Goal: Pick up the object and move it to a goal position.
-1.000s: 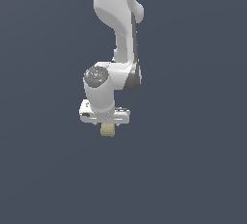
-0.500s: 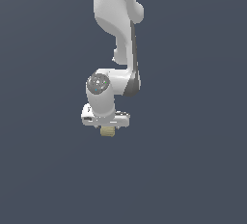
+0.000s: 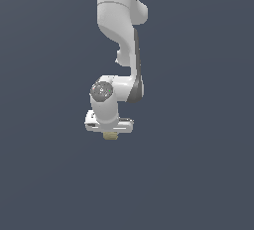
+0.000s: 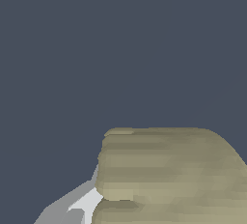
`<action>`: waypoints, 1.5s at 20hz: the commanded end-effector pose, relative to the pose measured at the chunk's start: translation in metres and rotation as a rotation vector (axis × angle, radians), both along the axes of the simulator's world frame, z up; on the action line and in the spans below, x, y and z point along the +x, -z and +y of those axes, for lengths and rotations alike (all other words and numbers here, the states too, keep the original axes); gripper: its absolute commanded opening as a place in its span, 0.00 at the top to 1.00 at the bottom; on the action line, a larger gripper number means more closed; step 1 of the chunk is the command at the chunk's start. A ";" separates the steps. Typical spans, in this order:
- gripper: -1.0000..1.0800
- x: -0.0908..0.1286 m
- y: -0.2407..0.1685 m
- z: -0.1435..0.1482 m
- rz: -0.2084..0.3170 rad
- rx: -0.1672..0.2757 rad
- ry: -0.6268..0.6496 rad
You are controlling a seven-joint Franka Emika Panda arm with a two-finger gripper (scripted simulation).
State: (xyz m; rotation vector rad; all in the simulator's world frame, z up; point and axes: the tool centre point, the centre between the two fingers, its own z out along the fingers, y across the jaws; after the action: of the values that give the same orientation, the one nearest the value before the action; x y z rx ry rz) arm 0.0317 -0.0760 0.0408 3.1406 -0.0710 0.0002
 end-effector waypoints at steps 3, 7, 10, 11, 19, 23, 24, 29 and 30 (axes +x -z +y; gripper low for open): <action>1.00 0.000 0.001 0.000 0.000 0.000 0.000; 1.00 0.000 0.001 0.000 0.000 0.000 0.000; 1.00 0.000 -0.001 0.001 0.000 0.000 0.000; 1.00 0.000 -0.002 0.002 0.000 0.000 0.000; 1.00 -0.001 -0.033 0.022 0.000 0.000 0.000; 1.00 -0.003 -0.064 0.042 0.000 0.000 0.000; 1.00 -0.003 -0.073 0.047 0.000 0.000 0.000; 1.00 -0.005 -0.124 0.080 0.000 0.000 0.000; 1.00 -0.005 -0.135 0.087 0.000 -0.001 0.000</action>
State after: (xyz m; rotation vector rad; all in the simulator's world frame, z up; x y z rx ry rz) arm 0.0273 0.0005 0.1592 3.1400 -0.0715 -0.0002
